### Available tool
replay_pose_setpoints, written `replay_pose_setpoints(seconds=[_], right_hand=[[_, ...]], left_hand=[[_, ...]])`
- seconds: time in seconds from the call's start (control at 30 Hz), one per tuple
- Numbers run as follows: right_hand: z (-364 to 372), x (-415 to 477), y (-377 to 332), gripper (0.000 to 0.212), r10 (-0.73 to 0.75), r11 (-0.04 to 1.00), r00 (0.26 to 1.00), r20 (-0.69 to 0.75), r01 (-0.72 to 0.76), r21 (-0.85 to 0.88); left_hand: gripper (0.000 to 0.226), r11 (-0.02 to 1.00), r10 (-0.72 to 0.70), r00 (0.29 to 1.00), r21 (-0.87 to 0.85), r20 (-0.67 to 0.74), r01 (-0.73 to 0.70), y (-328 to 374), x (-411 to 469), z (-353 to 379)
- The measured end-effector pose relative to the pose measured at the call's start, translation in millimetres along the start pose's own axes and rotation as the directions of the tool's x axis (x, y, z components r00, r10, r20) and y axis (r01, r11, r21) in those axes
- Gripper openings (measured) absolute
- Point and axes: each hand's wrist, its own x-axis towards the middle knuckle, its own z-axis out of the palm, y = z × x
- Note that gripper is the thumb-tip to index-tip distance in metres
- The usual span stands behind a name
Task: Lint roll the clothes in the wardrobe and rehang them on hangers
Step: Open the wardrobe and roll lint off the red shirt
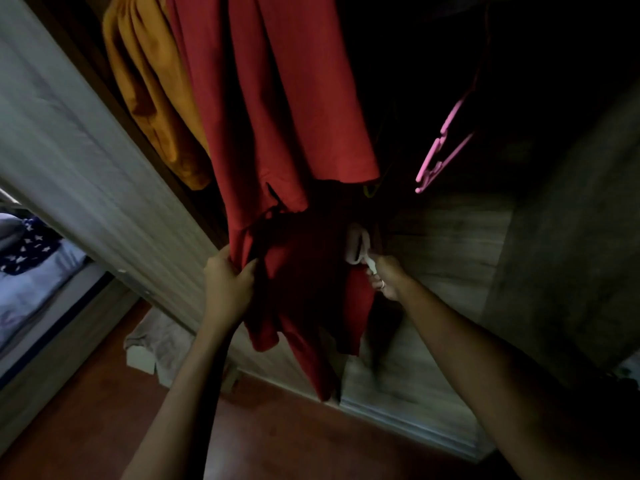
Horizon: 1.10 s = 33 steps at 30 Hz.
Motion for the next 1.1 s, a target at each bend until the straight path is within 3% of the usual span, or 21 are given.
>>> replay_pose_setpoints(seconds=[0.07,0.17,0.33,0.47,0.53,0.67,0.77,0.83,0.97,1.1], right_hand=[[-1,-1,-8,0.027,0.000,0.997,0.998,-0.061,0.005,0.082],[2,-8,-19,0.022,-0.028,0.997,0.998,-0.062,0.032,0.069],[14,-38,-15,0.027,0.003,0.976,0.965,0.262,0.054,-0.210],[20,-78,-5,0.038,0.201,0.870,0.830,0.520,0.093,-0.484],[25,-87,-6,0.043,0.234,0.842,0.784,0.575,0.132,-0.522],[30,-72,-26,0.037,0.107,0.920,0.858,0.502,0.105,-0.377],[29,-50,-42,0.024,0.004,0.961,0.939,0.344,0.091,-0.261],[28,-37,-52,0.027,-0.053,0.978,0.975,0.218,0.094,-0.184],[24,-28,-48,0.031,-0.131,0.978,0.991,0.029,0.134,-0.158],[30,-47,9,0.027,-0.116,0.952,0.983,0.145,0.151,-0.265]], left_hand=[[0.011,1.000,0.000,1.000,-0.004,0.003,0.000,-1,0,1],[0.015,1.000,0.011,1.000,0.000,0.008,-0.011,-4,2,4],[0.010,1.000,-0.019,1.000,-0.006,0.004,0.019,-3,2,11],[0.006,0.999,0.007,1.000,0.043,0.003,-0.007,0,-1,13],[0.009,0.998,0.004,1.000,0.058,0.000,-0.004,3,-3,11],[0.005,0.998,0.002,1.000,0.068,0.008,-0.003,3,-4,6],[0.009,0.997,-0.018,0.999,0.073,0.027,0.016,4,-5,4],[0.006,0.997,-0.008,1.000,0.074,0.025,0.006,5,-7,4],[0.008,0.998,-0.014,1.000,0.063,0.010,0.013,5,-7,4],[0.005,1.000,-0.023,1.000,0.015,0.020,0.023,7,-4,6]])
